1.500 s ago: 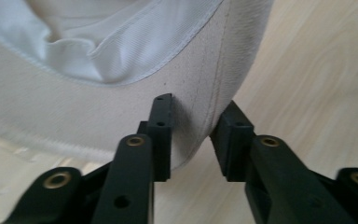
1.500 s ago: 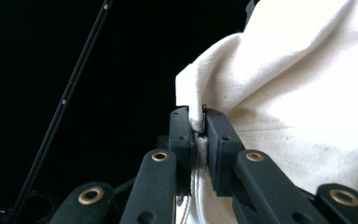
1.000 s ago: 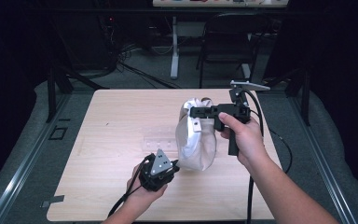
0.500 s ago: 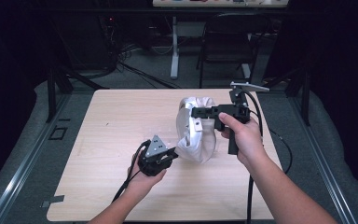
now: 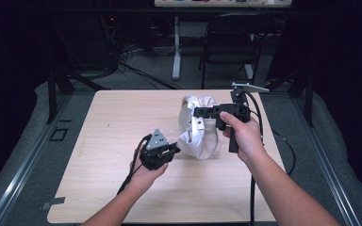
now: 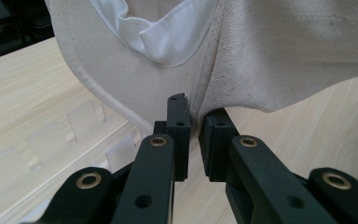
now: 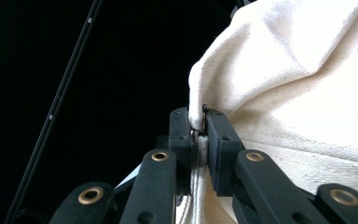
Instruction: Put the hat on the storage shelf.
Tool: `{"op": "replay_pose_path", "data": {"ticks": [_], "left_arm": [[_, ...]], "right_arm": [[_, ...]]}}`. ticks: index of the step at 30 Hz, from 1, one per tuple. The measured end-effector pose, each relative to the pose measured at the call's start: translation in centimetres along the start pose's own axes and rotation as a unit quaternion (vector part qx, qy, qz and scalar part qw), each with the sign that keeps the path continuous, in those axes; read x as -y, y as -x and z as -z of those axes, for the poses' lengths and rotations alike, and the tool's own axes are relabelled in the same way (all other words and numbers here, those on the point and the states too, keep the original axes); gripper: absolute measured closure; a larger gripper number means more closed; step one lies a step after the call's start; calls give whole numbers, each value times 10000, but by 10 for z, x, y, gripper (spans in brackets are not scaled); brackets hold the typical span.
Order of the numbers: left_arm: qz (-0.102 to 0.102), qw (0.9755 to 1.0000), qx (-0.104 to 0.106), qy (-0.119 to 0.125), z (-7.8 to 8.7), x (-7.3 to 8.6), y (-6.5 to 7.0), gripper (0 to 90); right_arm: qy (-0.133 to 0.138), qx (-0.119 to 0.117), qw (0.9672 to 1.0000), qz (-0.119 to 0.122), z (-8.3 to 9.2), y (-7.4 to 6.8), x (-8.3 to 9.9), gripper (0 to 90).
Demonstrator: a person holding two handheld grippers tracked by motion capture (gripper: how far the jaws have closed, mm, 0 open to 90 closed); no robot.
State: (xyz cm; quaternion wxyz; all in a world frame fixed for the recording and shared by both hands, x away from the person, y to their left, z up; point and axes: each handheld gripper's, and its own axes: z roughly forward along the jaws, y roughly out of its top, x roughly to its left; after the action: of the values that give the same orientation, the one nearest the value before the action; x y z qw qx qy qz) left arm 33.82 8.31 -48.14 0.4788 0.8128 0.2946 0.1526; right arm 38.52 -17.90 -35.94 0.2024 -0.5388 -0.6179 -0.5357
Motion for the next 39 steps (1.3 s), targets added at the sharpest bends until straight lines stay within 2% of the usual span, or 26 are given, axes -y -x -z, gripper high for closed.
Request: {"op": "replay_pose_path", "data": {"ticks": [3,5,10,13,18,25,26,27,29,31,32,39], "left_arm": [[39,10000,-11,-4,-4,0,-5,833],[67,9999,103,-22,-10,2,-10,833],[196,9996,182,4,-13,8,-13,832],[262,9996,100,-37,-11,10,-16,832],[307,9994,-23,-146,-8,12,-15,840],[402,9990,-29,-191,-8,16,-17,842],[412,9989,-41,-240,-8,16,-16,843],[351,9985,-86,-410,-9,16,-14,848],[280,9984,-128,-479,-9,16,-13,850],[485,9976,-110,-484,-9,17,-16,850],[668,9967,-54,-459,-9,17,-20,849],[700,9956,-28,-615,-9,19,-21,849]], "right_arm": [[29,29,10000,-14,-3,1,-2,821],[29,48,10000,-38,-7,3,-4,821],[-36,95,9999,-17,-11,5,-3,821],[-62,101,9999,-23,-13,6,-3,820],[-33,56,9999,-92,-17,8,-2,820],[-78,68,9999,-83,-20,8,-2,820],[-78,75,9999,-83,-20,8,-2,820],[-73,82,9999,-80,-20,9,-2,820],[-52,93,9999,-71,-19,9,-2,820],[-40,171,9998,-47,-18,10,-2,820],[-45,215,9997,-47,-18,13,-2,820],[-22,232,9997,-99,-19,16,-3,821]]}}
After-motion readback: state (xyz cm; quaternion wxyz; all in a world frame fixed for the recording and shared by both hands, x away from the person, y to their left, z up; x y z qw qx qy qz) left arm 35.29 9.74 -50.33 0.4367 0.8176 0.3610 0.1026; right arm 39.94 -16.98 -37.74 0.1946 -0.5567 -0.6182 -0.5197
